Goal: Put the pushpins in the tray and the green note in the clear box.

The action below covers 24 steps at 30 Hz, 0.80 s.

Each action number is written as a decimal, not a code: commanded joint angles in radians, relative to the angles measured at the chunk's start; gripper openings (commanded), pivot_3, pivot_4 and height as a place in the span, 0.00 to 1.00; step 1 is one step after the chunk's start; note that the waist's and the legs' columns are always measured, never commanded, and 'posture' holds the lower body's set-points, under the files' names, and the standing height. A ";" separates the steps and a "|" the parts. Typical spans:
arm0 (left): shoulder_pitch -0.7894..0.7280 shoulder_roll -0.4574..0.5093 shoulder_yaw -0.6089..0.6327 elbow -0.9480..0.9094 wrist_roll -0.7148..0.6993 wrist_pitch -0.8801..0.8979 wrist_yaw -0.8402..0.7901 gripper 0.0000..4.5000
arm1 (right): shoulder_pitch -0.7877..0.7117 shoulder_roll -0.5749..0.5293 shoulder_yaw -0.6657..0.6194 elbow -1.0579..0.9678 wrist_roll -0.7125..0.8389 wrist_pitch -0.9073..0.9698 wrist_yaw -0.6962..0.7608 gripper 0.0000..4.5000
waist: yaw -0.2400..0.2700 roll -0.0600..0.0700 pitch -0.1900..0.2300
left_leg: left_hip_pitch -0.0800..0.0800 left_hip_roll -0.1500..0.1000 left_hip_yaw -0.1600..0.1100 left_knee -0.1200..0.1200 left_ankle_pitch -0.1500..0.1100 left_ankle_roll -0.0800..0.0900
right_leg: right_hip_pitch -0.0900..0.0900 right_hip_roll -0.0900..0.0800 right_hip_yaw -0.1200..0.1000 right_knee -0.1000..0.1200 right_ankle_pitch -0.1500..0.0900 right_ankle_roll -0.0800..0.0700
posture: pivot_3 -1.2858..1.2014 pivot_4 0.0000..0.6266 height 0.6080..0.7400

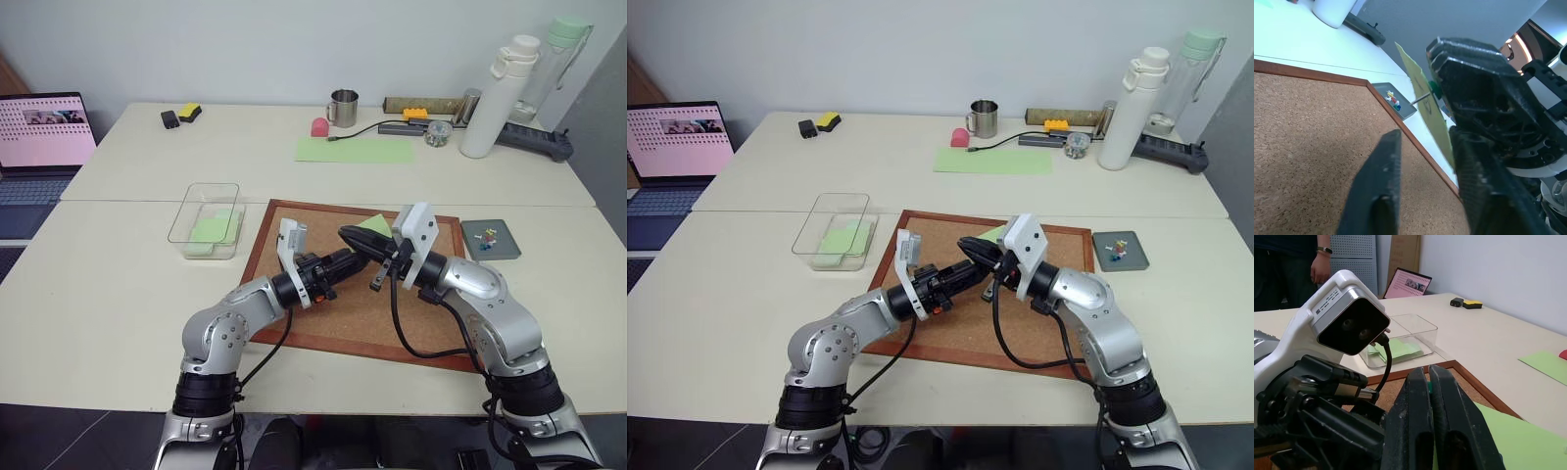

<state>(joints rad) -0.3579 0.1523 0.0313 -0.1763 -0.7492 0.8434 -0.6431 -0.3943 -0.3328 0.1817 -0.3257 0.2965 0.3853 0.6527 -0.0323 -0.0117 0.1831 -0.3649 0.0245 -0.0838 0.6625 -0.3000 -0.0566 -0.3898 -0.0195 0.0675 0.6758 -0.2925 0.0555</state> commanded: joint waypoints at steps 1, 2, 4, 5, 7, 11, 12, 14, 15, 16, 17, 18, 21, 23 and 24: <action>-0.010 -0.002 0.009 -0.020 -0.031 -0.007 -0.001 0.16 | 0.001 0.002 0.000 -0.050 0.009 0.000 -0.001 0.00 | 0.000 0.000 0.000 | 0.000 0.000 0.000 0.000 0.000 0.000 | 0.000 0.000 0.000 0.000 0.000 0.000 | 0.52 0.24 1.00; -0.010 -0.002 0.010 -0.019 -0.031 -0.007 -0.001 0.12 | 0.001 0.001 0.000 -0.050 0.009 0.000 -0.001 0.00 | 0.000 0.000 0.000 | 0.000 0.000 0.000 0.000 0.000 0.000 | 0.000 0.000 0.000 0.000 0.000 0.000 | 0.52 0.24 1.00; -0.009 -0.001 0.013 -0.018 -0.033 -0.005 0.000 0.03 | 0.001 0.001 0.000 -0.051 0.008 -0.001 -0.002 0.00 | 0.000 0.000 0.000 | 0.000 0.000 0.000 0.000 0.000 0.000 | 0.000 0.000 0.000 0.000 0.000 0.000 | 0.52 0.24 1.00; -0.008 -0.004 0.017 -0.017 -0.037 -0.003 0.003 0.01 | 0.000 0.001 -0.002 -0.051 0.008 -0.001 -0.003 0.00 | 0.000 0.000 0.000 | 0.000 0.000 0.000 0.000 0.000 0.000 | 0.000 0.000 0.000 0.000 0.000 0.000 | 0.52 0.24 1.00; -0.006 -0.008 0.025 -0.012 -0.045 0.007 0.015 0.01 | 0.000 0.001 -0.004 -0.053 0.007 -0.002 -0.005 0.00 | 0.000 0.000 0.000 | 0.000 0.000 0.000 0.000 0.000 0.000 | 0.000 0.000 0.000 0.000 0.000 0.000 | 0.52 0.24 1.00; -0.012 -0.019 0.047 0.024 -0.058 0.034 0.067 0.01 | -0.002 -0.001 -0.009 -0.062 0.010 0.003 -0.010 0.00 | 0.000 0.000 0.000 | 0.000 0.000 0.000 0.000 0.000 0.000 | 0.000 0.000 0.000 0.000 0.000 0.000 | 0.52 0.24 1.00; -0.018 -0.026 0.067 0.044 -0.074 0.047 0.086 0.01 | -0.002 -0.001 -0.013 -0.066 0.012 0.006 -0.013 0.00 | 0.000 0.000 0.000 | 0.000 0.000 0.000 0.000 0.000 0.000 | 0.000 0.000 0.000 0.000 0.000 0.000 | 0.52 0.24 1.00; -0.032 -0.037 0.101 0.078 -0.098 0.065 0.119 0.01 | -0.001 -0.002 -0.022 -0.073 0.015 0.012 -0.019 0.00 | 0.000 0.000 0.000 | 0.000 0.000 0.000 0.000 0.000 0.000 | 0.000 0.000 0.000 0.000 0.000 0.000 | 0.52 0.24 1.00; -0.039 -0.039 0.114 0.093 -0.106 0.071 0.130 0.01 | -0.001 -0.002 -0.028 -0.076 0.016 0.015 -0.023 0.00 | 0.000 0.000 0.000 | 0.000 0.000 0.000 0.000 0.000 0.000 | 0.000 0.000 0.000 0.000 0.000 0.000 | 0.52 0.24 1.00; -0.045 -0.037 0.119 0.102 -0.110 0.075 0.134 0.01 | -0.002 -0.003 -0.031 -0.078 0.017 0.017 -0.026 0.00 | 0.000 0.000 0.000 | 0.000 0.000 0.000 0.000 0.000 0.000 | 0.000 0.000 0.000 0.000 0.000 0.000 | 0.52 0.24 1.00; -0.048 -0.033 0.120 0.105 -0.112 0.078 0.134 0.01 | -0.002 -0.004 -0.035 -0.080 0.019 0.019 -0.029 0.00 | 0.000 0.000 0.000 | 0.000 0.000 0.000 0.000 0.000 0.000 | 0.000 0.000 0.000 0.000 0.000 0.000 | 0.52 0.24 1.00; -0.051 -0.031 0.119 0.105 -0.114 0.080 0.134 0.01 | -0.001 -0.006 -0.038 -0.083 0.020 0.021 -0.032 0.00 | 0.000 0.000 0.000 | 0.000 0.000 0.000 0.000 0.000 0.000 | 0.000 0.000 0.000 0.000 0.000 0.000 | 0.52 0.24 1.00; -0.054 -0.025 0.113 0.102 -0.118 0.088 0.133 0.01 | 0.003 -0.010 -0.045 -0.089 0.021 0.024 -0.037 0.00 | 0.000 0.000 0.000 | 0.000 0.000 0.000 0.000 0.000 0.000 | 0.000 0.000 0.000 0.000 0.000 0.000 | 0.52 0.24 1.00; -0.051 -0.020 0.108 0.102 -0.111 0.090 0.132 0.01 | 0.007 -0.013 -0.055 -0.093 0.021 0.026 -0.043 0.00 | 0.000 0.000 0.000 | 0.000 0.000 -0.001 0.000 0.000 0.000 | 0.000 0.000 0.000 0.000 0.000 0.000 | 0.52 0.24 1.00; -0.049 -0.015 0.104 0.103 -0.105 0.090 0.130 0.01 | 0.010 -0.015 -0.060 -0.095 0.022 0.028 -0.045 0.00 | 0.000 0.000 0.000 | 0.000 0.000 0.000 0.000 0.000 0.000 | 0.000 0.000 0.000 0.000 0.000 0.000 | 0.52 0.24 1.00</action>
<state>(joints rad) -0.4005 0.1297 0.1418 -0.0618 -0.8472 0.9309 -0.5100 -0.3898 -0.3426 0.1545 -0.3686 0.2982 0.4091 0.6190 -0.0322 -0.0120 0.1832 -0.3650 0.0244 -0.0843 0.6624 -0.2997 -0.0572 -0.3898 -0.0196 0.0672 0.6753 -0.2925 0.0555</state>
